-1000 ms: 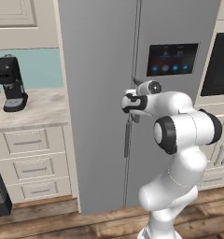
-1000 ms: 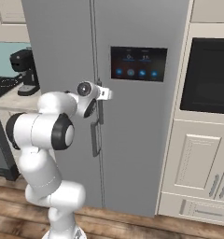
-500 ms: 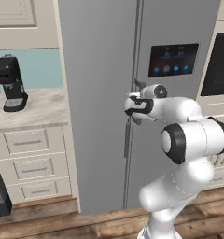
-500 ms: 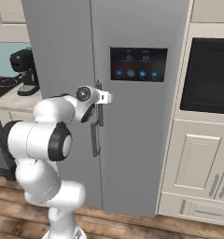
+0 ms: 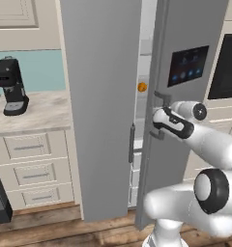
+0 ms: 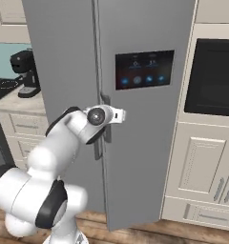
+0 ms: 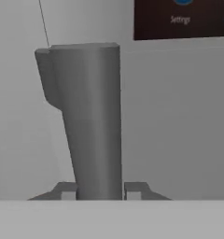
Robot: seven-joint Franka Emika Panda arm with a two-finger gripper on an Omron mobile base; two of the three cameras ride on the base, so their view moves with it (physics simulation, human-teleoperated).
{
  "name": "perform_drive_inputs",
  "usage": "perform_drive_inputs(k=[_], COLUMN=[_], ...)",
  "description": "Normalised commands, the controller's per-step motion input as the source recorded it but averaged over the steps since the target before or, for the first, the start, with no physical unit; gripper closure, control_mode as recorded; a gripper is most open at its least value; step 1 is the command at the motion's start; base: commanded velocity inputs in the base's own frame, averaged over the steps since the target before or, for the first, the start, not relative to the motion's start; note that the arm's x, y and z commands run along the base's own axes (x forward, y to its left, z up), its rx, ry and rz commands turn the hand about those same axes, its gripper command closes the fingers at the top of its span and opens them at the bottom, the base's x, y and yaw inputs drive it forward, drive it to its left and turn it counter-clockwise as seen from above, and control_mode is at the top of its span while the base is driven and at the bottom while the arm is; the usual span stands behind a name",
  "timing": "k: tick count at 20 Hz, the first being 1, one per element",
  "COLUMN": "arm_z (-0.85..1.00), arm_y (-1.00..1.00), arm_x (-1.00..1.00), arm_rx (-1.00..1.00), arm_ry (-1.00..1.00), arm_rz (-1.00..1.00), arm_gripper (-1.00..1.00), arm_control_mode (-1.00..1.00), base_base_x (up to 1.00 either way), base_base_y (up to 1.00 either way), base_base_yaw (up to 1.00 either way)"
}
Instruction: Retrieve the kiwi and orange from the fridge and place them into the bowl on the dining table.
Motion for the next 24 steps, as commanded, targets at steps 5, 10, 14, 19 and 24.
perform_drive_inputs(k=[5,10,14,19,24], arm_z=[0.13,0.42,0.72,0.62,0.23], arm_y=[-1.00,-0.72,-0.27,0.02,0.81], arm_x=[-1.00,-0.90,-0.90,-1.00,-0.66], arm_rx=[0.09,0.03,0.00,-0.06,-0.34], arm_ry=[0.09,0.15,0.12,0.00,0.00], arm_rz=[-0.09,-0.04,0.00,0.00,0.00], arm_gripper=[1.00,-1.00,-1.00,-1.00,-1.00], arm_control_mode=[-1.00,-1.00,-1.00,-1.00,-1.00], base_base_x=[0.00,0.00,0.00,0.00,0.00], base_base_y=[0.00,0.00,0.00,0.00,0.00], base_base_yaw=[0.00,0.00,0.00,0.00,0.00])
